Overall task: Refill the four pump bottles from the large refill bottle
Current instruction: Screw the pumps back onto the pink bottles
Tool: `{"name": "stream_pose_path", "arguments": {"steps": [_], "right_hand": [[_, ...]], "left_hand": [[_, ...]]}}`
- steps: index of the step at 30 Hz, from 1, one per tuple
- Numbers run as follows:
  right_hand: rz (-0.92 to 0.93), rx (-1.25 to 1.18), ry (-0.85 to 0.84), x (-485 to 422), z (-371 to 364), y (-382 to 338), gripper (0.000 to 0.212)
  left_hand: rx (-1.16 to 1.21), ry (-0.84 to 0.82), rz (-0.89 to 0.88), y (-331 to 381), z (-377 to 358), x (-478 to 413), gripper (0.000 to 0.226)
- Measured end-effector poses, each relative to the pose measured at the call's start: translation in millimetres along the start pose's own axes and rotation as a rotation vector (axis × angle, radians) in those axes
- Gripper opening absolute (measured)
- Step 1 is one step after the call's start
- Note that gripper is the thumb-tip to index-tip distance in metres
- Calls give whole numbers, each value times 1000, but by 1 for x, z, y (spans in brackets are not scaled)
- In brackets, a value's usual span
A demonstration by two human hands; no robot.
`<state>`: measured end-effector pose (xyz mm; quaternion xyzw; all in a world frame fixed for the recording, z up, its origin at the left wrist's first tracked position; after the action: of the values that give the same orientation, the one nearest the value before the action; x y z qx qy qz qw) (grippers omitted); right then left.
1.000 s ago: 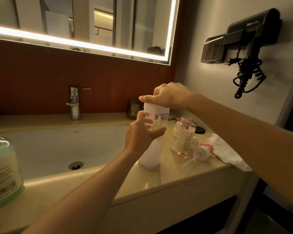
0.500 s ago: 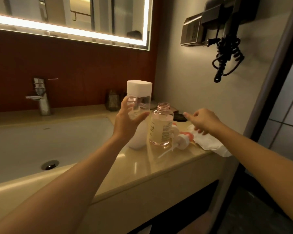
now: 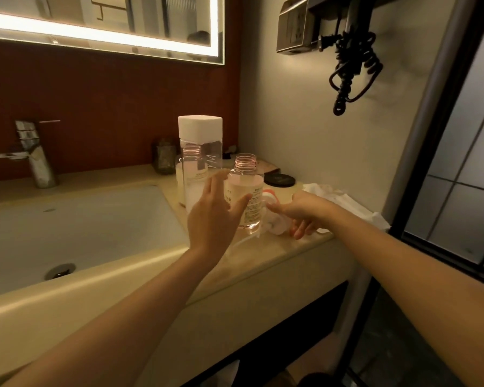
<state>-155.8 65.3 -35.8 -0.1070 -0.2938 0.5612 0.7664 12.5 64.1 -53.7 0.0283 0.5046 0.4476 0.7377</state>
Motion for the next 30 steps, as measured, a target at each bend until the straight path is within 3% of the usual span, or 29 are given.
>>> {"name": "stream_pose_path", "arguments": {"steps": [10,17,27,30], "right_hand": [[9,-188,-76,-1,8,11,57],[58,-40,-39,-1,8,5,68],[15,-224,-64,4,15,17,33],[43,-282,0,8,26,21,32]], "left_hand": [[-130,-61,163,28,-12,-27,76],[-219,-118,182,28,-18,-35,71],[-242,-213,154,32,-12,-34,67],[-218,-240,142,32,-7,-31,68]]}}
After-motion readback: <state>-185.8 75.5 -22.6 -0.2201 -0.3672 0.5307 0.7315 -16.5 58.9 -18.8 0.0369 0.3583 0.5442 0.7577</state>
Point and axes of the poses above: each hand's wrist, its own x-axis away from the middle knuckle, its own z-axis out of the back of the hand, y = z × x, the point moved 3 cm from there along -x, towards the middle knuckle, and after that the axes turned 6 degrees about -y, right-handed, at the moved point
